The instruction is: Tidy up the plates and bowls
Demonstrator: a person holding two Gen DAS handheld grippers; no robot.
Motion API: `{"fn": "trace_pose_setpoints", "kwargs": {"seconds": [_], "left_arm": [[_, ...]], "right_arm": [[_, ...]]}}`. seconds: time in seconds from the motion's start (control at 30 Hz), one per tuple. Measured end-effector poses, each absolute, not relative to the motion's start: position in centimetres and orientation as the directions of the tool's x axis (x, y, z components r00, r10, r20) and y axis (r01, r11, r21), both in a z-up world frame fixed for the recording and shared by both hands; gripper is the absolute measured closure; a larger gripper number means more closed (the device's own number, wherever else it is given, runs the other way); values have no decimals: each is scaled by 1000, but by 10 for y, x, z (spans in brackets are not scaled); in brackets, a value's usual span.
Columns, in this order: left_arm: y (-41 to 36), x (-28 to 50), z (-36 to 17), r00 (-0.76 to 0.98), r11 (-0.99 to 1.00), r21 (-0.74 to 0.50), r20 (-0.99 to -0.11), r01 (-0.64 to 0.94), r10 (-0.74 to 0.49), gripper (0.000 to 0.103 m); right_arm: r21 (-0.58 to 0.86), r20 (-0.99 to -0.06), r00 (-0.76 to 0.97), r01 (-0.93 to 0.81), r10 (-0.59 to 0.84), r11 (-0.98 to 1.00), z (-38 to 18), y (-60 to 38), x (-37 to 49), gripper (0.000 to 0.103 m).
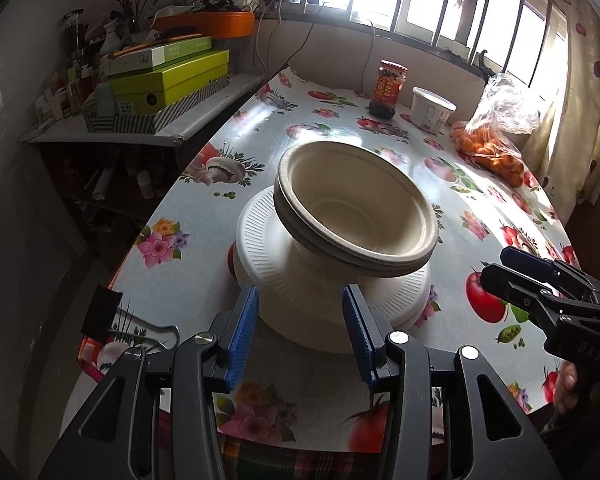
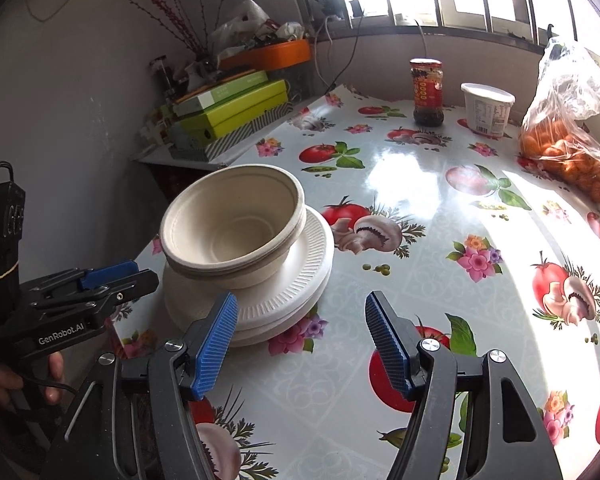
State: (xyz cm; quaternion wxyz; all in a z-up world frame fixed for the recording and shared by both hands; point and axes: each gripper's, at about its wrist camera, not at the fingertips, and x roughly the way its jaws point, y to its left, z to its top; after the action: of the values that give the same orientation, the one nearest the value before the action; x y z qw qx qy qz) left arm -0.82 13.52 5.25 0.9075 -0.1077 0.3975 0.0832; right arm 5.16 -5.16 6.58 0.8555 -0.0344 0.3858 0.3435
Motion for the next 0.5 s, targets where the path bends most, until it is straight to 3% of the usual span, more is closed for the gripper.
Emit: {"fn": "trace_pose_setpoints", "kwargs": {"seconds": [0.5], "left_arm": [[111,-34,19,647,973,-41,-753,-229,121,58]], "right_arm": [[130,-739,452,-631,499,764,31,-55,28,36]]}}
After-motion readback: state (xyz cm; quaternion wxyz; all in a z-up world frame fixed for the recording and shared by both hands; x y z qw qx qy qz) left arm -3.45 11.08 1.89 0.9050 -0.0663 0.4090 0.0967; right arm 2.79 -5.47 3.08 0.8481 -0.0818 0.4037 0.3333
